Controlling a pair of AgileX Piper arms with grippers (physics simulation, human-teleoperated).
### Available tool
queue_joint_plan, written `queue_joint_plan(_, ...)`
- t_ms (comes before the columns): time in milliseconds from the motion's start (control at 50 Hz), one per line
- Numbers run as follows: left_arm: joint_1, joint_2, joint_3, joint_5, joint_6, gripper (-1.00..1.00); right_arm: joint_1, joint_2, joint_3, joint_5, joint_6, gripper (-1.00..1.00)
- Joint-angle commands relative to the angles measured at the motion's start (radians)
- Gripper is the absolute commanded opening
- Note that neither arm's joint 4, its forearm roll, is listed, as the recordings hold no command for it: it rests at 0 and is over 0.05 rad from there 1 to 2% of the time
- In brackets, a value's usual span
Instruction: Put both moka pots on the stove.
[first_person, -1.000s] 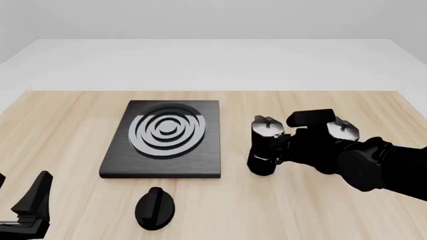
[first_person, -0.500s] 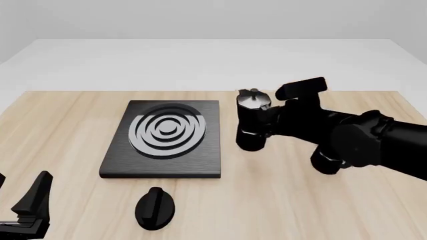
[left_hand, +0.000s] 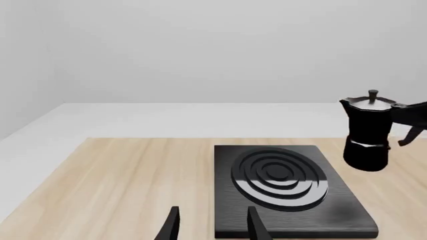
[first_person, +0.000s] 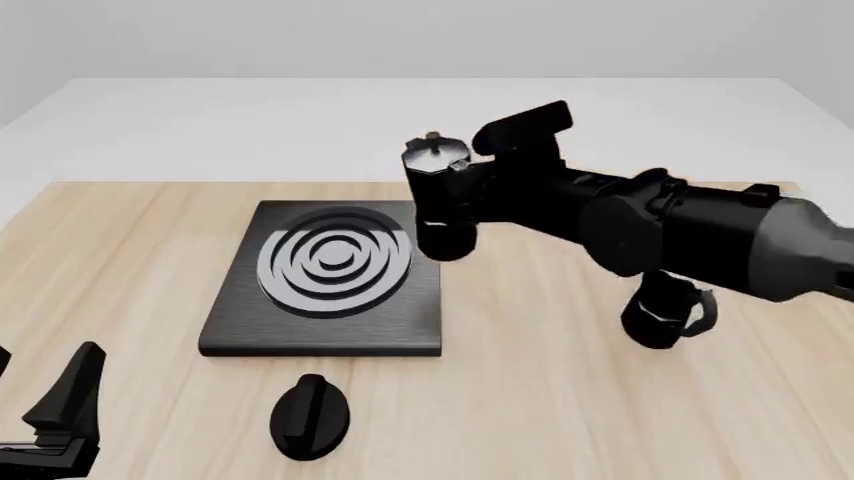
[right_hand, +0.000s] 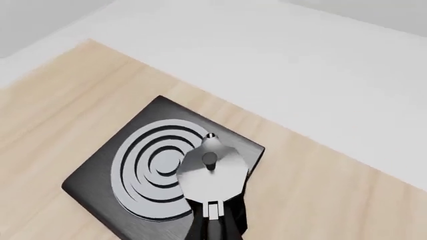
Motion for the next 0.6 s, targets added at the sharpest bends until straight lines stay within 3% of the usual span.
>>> queue_joint_plan(20, 0.000, 0.000, 0.000, 0.000, 0.000, 1.00, 0.056, 0.113, -0.195, 0.001, -0.022, -1.00)
queue_joint_plan(260, 0.000, 0.000, 0.000, 0.000, 0.000, 1.00, 0.094, 0.255, -0.410, 0.057, -0.027, -1.00)
queue_joint_plan(600, 0.000, 0.000, 0.000, 0.000, 0.000, 1.00, 0.132, 0.424, -0.627, 0.089, -0.028, -1.00)
